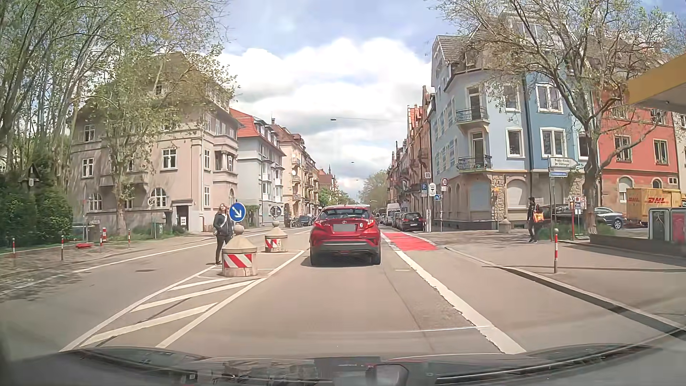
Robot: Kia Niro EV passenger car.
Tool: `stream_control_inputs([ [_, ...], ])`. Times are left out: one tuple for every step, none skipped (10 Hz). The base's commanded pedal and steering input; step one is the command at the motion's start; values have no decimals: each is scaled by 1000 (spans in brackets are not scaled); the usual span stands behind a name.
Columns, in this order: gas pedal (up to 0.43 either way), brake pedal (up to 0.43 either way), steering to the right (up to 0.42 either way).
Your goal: Follow the waypoints while adhering to traffic rules and regulations
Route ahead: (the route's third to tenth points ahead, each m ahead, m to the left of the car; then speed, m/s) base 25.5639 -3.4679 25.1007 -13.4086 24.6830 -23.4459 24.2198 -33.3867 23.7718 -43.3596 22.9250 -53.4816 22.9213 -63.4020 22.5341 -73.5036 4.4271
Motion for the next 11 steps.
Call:
stream_control_inputs([
  [0,43,-2],
  [0,61,-2],
  [0,73,-2],
  [0,85,-2],
  [0,85,-2],
  [0,79,-2],
  [0,85,-2],
  [0,85,-2],
  [0,91,-2],
  [0,91,-2],
  [0,98,-2],
])
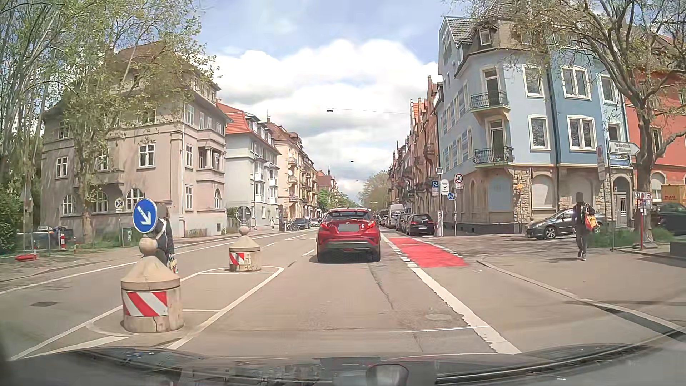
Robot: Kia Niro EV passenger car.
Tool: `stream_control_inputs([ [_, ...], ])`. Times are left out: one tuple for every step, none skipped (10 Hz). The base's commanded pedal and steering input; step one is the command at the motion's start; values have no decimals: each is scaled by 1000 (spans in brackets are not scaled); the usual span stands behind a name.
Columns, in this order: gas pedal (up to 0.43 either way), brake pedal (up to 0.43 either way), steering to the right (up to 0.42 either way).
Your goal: Follow the waypoints while adhering to traffic rules and regulations
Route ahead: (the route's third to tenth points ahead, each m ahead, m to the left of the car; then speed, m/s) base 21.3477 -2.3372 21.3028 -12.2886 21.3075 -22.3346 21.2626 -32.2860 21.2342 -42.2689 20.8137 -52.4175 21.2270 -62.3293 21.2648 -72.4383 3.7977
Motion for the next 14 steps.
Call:
stream_control_inputs([
  [0,104,-2],
  [0,110,-2],
  [0,122,-2],
  [0,122,-2],
  [0,122,-2],
  [0,122,-2],
  [0,122,-2],
  [0,128,-2],
  [0,134,-2],
  [0,134,-2],
  [0,140,-2],
  [0,146,-2],
  [0,159,-2],
  [0,171,-2],
])
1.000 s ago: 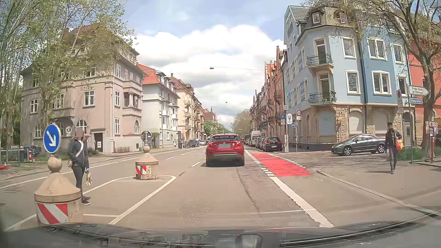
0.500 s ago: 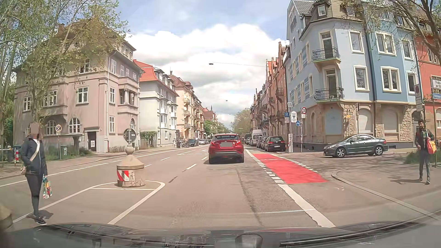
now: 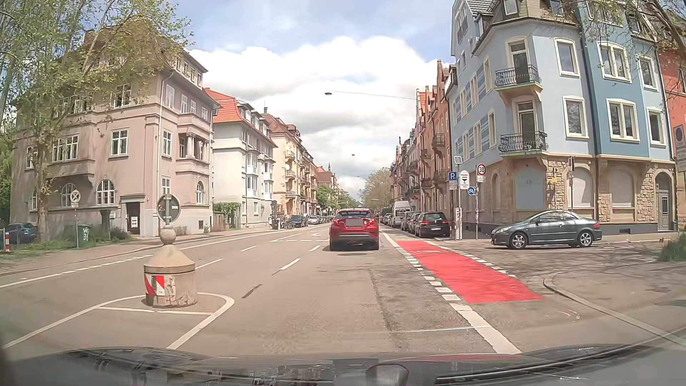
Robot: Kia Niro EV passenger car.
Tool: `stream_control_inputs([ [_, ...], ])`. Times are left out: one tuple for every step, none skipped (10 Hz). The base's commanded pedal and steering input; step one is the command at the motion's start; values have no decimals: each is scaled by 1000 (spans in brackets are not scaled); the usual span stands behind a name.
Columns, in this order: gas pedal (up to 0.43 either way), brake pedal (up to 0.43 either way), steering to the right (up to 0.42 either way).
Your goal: Follow the waypoints while adhering to traffic rules and regulations
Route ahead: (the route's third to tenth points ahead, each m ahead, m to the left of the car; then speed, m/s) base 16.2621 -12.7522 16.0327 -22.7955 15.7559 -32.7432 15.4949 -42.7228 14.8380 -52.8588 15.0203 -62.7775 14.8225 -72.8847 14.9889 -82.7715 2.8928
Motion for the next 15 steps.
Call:
stream_control_inputs([
  [0,171,-2],
  [0,177,-2],
  [0,177,-2],
  [0,177,-2],
  [0,177,-2],
  [0,177,-2],
  [0,177,-2],
  [0,165,-2],
  [0,152,-2],
  [0,140,-2],
  [0,140,-2],
  [0,140,-2],
  [0,140,-2],
  [0,134,-2],
  [0,122,-1],
])
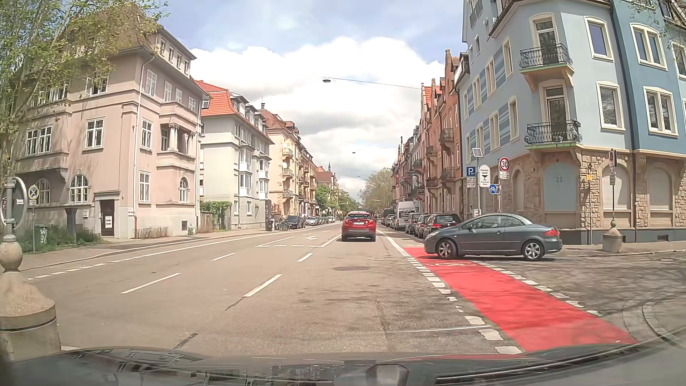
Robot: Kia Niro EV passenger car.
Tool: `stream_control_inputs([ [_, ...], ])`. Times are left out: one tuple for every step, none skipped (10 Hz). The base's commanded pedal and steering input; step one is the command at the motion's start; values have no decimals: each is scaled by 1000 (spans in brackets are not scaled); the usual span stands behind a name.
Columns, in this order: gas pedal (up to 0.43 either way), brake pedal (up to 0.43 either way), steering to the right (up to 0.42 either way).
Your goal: Follow the waypoints while adhering to traffic rules and regulations
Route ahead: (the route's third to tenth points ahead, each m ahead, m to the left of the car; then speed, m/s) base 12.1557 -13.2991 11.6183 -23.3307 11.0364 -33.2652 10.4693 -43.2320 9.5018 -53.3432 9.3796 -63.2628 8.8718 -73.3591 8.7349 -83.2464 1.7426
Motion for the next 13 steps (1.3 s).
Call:
stream_control_inputs([
  [0,110,-1],
  [0,104,1],
  [0,104,2],
  [0,104,2],
  [0,104,4],
  [0,104,4],
  [0,104,4],
  [0,104,4],
  [0,104,4],
  [0,98,5],
  [0,98,5],
  [0,98,5],
  [0,91,5],
])
